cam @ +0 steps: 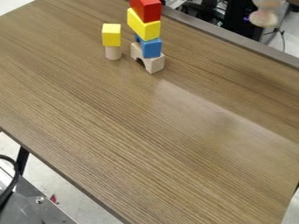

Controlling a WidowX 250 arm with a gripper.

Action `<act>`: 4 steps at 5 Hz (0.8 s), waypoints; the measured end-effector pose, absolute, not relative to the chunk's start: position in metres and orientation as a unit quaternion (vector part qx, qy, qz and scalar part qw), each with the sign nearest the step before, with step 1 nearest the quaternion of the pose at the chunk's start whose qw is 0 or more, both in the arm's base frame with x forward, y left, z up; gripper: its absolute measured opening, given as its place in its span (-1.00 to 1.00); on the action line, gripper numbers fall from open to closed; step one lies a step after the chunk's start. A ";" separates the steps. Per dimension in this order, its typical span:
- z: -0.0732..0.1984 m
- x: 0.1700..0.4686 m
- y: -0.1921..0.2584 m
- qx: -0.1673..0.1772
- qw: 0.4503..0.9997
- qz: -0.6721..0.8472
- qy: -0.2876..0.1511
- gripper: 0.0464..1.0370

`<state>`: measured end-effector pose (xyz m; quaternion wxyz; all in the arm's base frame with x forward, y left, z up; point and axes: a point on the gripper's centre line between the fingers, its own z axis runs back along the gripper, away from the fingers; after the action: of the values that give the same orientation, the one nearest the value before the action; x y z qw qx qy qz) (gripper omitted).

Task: Move the cup with a ball in it next to the tower

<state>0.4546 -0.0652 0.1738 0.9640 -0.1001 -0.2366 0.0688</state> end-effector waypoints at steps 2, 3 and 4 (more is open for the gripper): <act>0.150 0.463 -0.072 -0.096 0.966 0.048 -0.236 0.68; 0.136 0.459 -0.077 -0.115 0.966 0.058 -0.224 0.68; 0.118 0.450 -0.083 -0.136 0.966 0.075 -0.205 0.68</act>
<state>0.4501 -0.0829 0.1180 0.9664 -0.1359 -0.2050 0.0752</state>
